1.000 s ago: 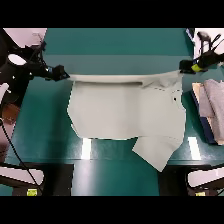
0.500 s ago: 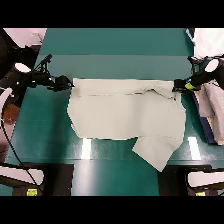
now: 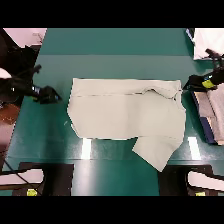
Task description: Fold the shirts.
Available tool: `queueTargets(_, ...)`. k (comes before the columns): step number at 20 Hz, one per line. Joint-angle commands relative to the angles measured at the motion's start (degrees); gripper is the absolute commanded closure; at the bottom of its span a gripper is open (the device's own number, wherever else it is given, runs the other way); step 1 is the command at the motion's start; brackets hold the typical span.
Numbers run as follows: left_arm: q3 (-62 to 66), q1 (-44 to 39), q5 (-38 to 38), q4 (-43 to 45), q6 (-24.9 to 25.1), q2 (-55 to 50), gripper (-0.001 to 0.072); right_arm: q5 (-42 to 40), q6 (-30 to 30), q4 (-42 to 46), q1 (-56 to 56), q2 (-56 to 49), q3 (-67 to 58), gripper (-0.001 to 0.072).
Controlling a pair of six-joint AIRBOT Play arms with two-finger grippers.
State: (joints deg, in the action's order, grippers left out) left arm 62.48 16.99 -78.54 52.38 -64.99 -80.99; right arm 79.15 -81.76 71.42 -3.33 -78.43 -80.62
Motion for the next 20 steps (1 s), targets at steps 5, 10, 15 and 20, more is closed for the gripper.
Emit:
queueTargets(5, -25.0, 0.9, 7.1, -2.4, 2.4, 9.7, 0.0344, 0.3, 1.3, -2.9, -0.7, 7.6, 0.0, 0.0405)
queueTargets(10, -27.9, 0.8, 10.1, -4.3, 3.6, 10.2, 0.0344, 0.9, 1.3, -2.9, -0.7, 8.8, 0.0, 0.0405)
queueTargets(15, -27.9, 0.0, 11.5, -4.8, 3.6, 10.2, 0.0344, 2.1, 1.3, -2.9, -0.7, 8.8, 0.0, 0.0405)
queueTargets(20, -27.9, -8.1, 17.1, -4.5, 1.3, 10.2, 0.0345, 2.5, 1.3, -2.9, -0.7, 8.8, 0.0, 0.0405)
